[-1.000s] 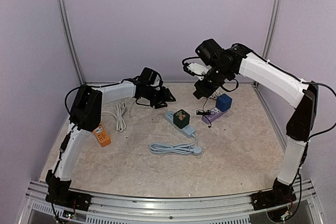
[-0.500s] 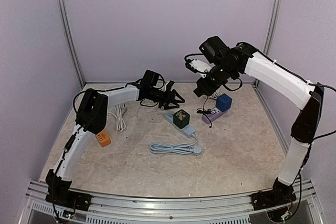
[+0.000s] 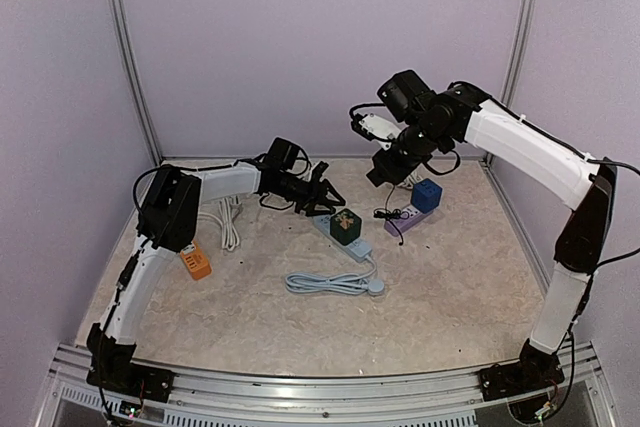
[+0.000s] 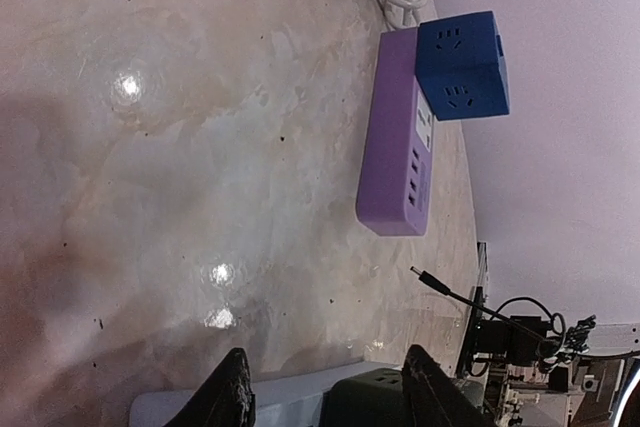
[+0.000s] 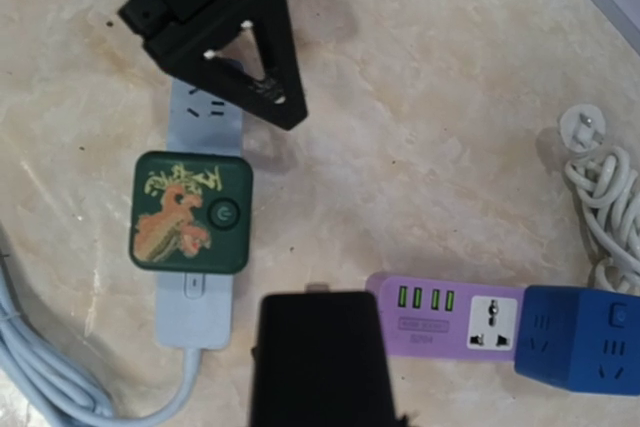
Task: Insert the plug
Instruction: Move the socket to the center of the board, then insert the plug into the socket.
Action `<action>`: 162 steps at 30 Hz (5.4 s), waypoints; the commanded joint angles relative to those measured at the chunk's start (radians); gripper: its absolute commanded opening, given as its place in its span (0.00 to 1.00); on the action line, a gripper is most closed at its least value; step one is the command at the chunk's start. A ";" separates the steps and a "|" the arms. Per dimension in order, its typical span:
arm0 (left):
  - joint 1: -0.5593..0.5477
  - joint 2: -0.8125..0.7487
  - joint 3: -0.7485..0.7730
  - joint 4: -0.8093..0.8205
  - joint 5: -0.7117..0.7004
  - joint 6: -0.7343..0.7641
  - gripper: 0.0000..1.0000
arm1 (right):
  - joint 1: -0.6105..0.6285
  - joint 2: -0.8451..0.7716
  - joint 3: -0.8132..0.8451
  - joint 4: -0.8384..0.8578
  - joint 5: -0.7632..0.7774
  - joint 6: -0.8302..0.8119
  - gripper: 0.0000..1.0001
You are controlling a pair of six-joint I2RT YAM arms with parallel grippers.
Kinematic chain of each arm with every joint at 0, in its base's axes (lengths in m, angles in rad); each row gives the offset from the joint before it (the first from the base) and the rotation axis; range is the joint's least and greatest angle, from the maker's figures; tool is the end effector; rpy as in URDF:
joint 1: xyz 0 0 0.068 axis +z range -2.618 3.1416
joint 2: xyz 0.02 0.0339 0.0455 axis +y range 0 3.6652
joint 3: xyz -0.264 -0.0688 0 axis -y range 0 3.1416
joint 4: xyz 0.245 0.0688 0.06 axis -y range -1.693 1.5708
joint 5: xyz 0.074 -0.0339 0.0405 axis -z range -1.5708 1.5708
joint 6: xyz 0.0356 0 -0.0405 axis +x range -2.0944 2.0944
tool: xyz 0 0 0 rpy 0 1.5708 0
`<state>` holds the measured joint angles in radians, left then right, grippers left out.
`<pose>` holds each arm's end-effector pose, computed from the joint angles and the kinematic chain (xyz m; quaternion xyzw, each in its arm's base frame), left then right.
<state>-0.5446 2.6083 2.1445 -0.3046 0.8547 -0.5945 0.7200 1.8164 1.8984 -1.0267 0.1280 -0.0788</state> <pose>0.4679 -0.3148 0.1241 0.1409 0.8416 -0.5130 0.0935 0.2943 0.2521 0.3609 -0.3511 0.8824 0.0391 0.3108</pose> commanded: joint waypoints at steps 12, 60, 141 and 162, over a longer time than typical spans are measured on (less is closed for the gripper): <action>-0.026 -0.108 -0.208 -0.075 -0.215 0.054 0.49 | 0.047 -0.026 0.017 -0.008 0.034 0.033 0.00; -0.034 -0.219 -0.549 0.074 -0.131 0.016 0.39 | 0.157 -0.111 -0.020 -0.109 -0.055 0.032 0.00; -0.173 -1.270 -1.566 0.378 -0.950 -0.510 0.99 | 0.305 0.552 0.206 -0.168 0.037 -0.292 0.00; -0.346 -1.630 -1.653 0.125 -1.112 -0.508 0.99 | 0.269 0.781 0.251 -0.213 -0.126 -0.399 0.00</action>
<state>-0.8627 1.0431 0.5167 -0.0677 -0.2104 -1.1103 0.9920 2.3840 2.2112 -1.1950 0.1543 -0.4282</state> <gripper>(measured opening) 0.990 0.227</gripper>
